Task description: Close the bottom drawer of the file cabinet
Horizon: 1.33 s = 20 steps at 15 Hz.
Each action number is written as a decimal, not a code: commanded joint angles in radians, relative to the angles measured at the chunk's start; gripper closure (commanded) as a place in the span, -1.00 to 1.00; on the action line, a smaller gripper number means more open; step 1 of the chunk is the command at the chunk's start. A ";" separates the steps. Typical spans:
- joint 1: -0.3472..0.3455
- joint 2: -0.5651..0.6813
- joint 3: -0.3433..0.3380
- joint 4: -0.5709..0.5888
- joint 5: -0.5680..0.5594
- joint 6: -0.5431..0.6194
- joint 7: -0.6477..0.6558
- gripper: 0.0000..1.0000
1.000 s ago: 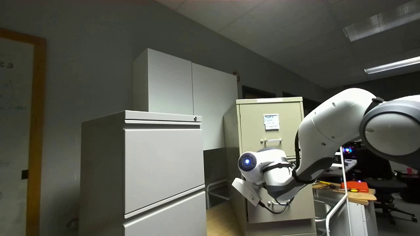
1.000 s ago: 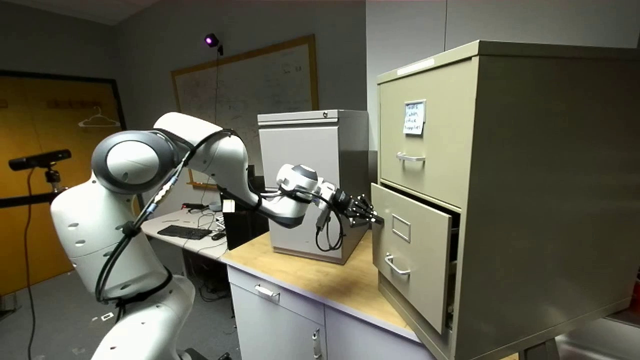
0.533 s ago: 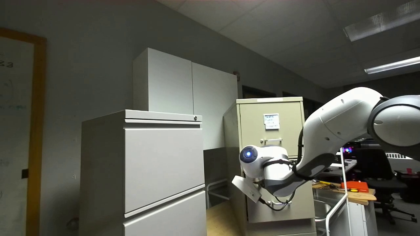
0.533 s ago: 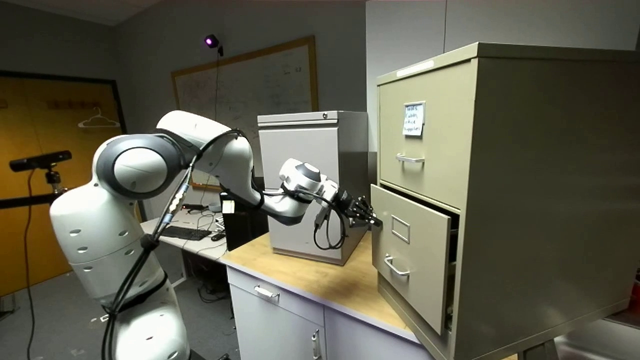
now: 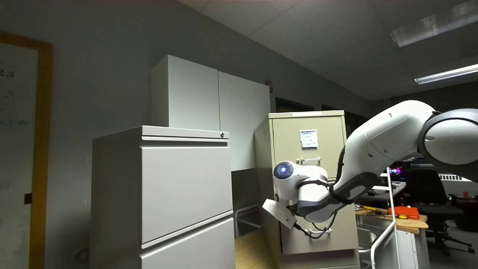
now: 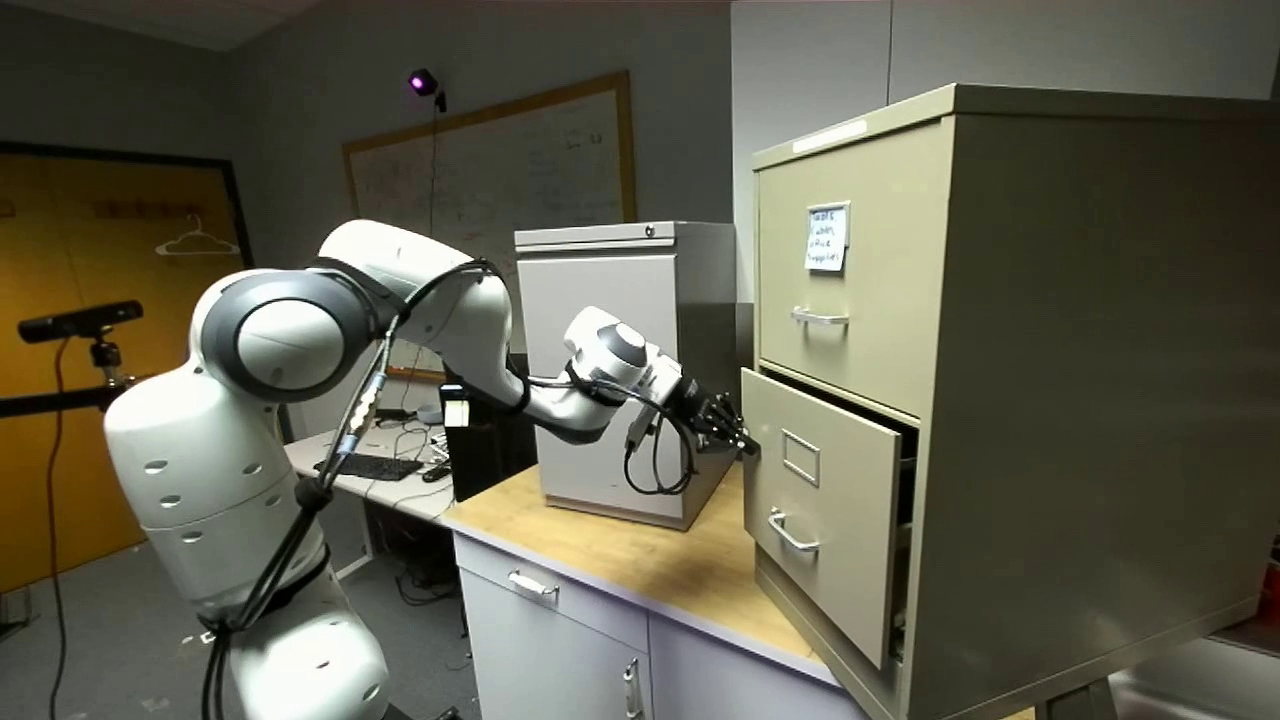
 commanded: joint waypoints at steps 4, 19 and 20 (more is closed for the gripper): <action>0.032 0.047 -0.044 0.056 0.143 0.039 -0.285 1.00; -0.214 -0.437 0.079 -0.412 0.554 0.242 -0.415 1.00; -0.247 -0.439 0.104 -0.400 0.556 0.251 -0.407 1.00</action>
